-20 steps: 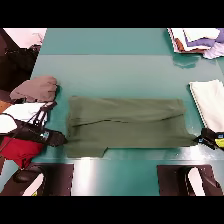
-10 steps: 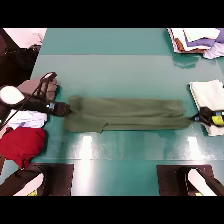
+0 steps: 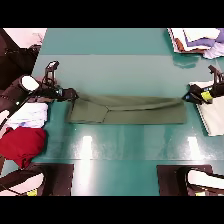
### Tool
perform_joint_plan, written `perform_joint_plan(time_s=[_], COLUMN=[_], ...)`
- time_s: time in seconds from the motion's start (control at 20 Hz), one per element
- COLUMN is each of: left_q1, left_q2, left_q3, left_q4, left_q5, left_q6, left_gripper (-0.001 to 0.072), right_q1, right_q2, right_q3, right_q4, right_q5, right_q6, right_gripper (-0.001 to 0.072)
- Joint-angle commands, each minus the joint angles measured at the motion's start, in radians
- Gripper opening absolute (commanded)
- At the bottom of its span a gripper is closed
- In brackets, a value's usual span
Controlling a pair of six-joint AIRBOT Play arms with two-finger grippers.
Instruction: Fold the shirts.
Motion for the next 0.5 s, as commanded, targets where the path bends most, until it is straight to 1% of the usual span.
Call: perform_joint_plan(time_s=[0.0,0.05,0.15,0.2,0.25,0.3,0.35,0.45], left_q1=[0.000,0.000,0.000,0.000,0.000,0.000,0.000,0.000], left_q2=[-0.013,-0.011,-0.011,-0.011,-0.011,-0.011,-0.011,-0.011], left_q3=[0.023,0.043,0.089,0.104,0.108,0.108,0.108,0.108], left_q4=[0.000,0.000,0.000,0.000,-0.001,-0.003,-0.005,-0.019], left_q5=[0.035,0.008,-0.081,-0.125,-0.154,-0.176,-0.189,-0.193], left_q6=[-0.014,-0.014,-0.013,-0.013,-0.013,-0.008,-0.002,-0.002], left_gripper=[0.0627,0.0627,0.0626,0.0551,0.0307,0.0100,0.0025,0.0025], right_q1=[-0.013,-0.025,-0.061,-0.083,-0.106,-0.128,-0.152,-0.191], right_q2=[-0.096,-0.101,-0.085,-0.070,-0.054,-0.042,-0.037,-0.039], right_q3=[0.110,0.131,0.128,0.109,0.076,0.036,-0.006,-0.088], right_q4=[0.002,0.002,-0.002,-0.002,-0.001,-0.001,0.000,0.005], right_q5=[0.006,0.036,0.087,0.111,0.130,0.132,0.132,0.102], right_q6=[0.020,0.014,-0.038,-0.066,-0.095,-0.125,-0.153,-0.188], right_gripper=[0.0495,0.0495,0.0494,0.0496,0.0586,0.0691,0.0702,0.0703])
